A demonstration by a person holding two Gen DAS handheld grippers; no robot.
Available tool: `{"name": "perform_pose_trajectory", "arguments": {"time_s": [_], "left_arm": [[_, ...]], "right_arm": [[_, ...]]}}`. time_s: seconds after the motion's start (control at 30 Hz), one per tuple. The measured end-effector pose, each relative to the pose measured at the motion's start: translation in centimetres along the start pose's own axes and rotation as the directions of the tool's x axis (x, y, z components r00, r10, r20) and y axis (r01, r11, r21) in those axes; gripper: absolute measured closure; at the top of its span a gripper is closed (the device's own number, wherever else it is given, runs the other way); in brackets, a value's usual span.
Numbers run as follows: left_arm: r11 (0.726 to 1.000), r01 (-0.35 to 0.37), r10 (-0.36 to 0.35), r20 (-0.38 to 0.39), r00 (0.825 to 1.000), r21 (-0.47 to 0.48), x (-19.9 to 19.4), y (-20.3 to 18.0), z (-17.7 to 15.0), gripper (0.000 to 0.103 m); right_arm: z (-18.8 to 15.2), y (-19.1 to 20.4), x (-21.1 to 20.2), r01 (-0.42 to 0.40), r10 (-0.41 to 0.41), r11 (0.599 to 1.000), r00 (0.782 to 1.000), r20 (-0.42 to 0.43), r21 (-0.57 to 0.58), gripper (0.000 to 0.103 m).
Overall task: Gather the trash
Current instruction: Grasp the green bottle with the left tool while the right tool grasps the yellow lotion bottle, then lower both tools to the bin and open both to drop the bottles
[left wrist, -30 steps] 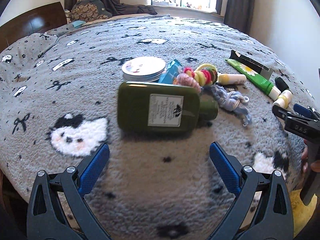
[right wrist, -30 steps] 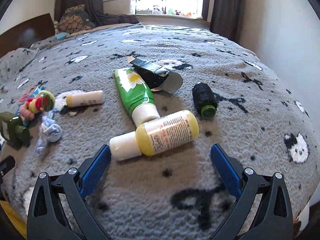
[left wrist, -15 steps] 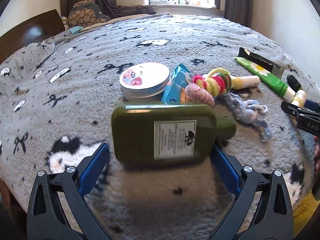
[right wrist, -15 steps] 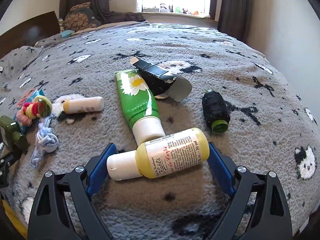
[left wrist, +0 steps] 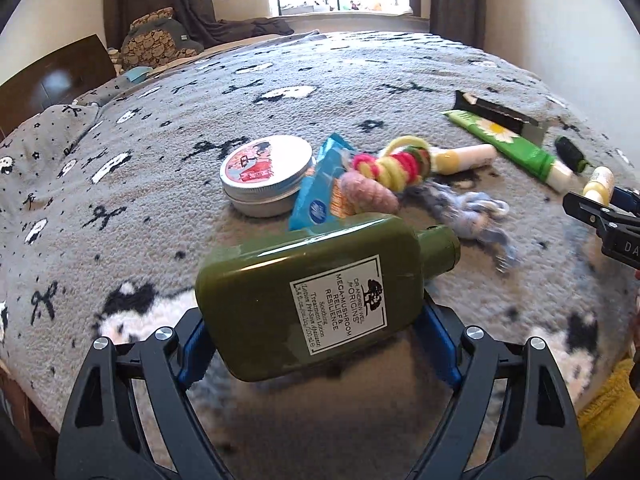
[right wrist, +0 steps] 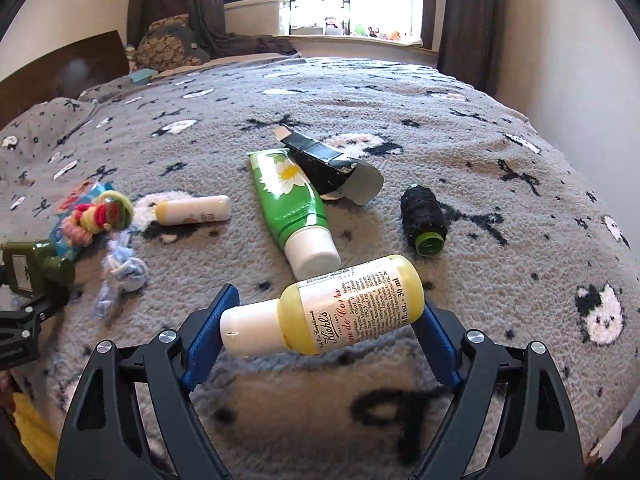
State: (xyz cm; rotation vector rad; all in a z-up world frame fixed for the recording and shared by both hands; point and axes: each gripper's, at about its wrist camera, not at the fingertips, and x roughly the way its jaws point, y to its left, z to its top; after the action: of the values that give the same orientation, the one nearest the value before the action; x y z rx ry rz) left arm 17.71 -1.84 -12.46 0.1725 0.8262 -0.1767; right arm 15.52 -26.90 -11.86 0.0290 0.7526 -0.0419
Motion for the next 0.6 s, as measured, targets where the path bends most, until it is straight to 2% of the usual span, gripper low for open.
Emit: {"name": "perform_pose_trajectory", "arguments": {"time_s": [0.27, 0.43, 0.6], "left_arm": [[0.999, 0.041, -0.042, 0.062, 0.997, 0.006, -5.1, -1.2, -2.3, 0.022], [0.998, 0.063, -0.063, 0.087, 0.994, 0.005, -7.7, -1.7, -4.1, 0.022], [0.996, 0.089, -0.090, 0.094, 0.992, 0.013, -9.7, -2.2, -6.8, 0.022]], "right_arm": [[-1.6, 1.0, -4.8, 0.000, 0.001, 1.000, 0.999, 0.043, -0.019, 0.018], [-3.8, 1.6, -8.6, 0.010, -0.009, 1.000, 0.998, 0.070, -0.021, 0.018], [-6.4, 2.5, -11.9, -0.011, 0.015, 0.999, 0.996, 0.093, -0.044, 0.018]]}}
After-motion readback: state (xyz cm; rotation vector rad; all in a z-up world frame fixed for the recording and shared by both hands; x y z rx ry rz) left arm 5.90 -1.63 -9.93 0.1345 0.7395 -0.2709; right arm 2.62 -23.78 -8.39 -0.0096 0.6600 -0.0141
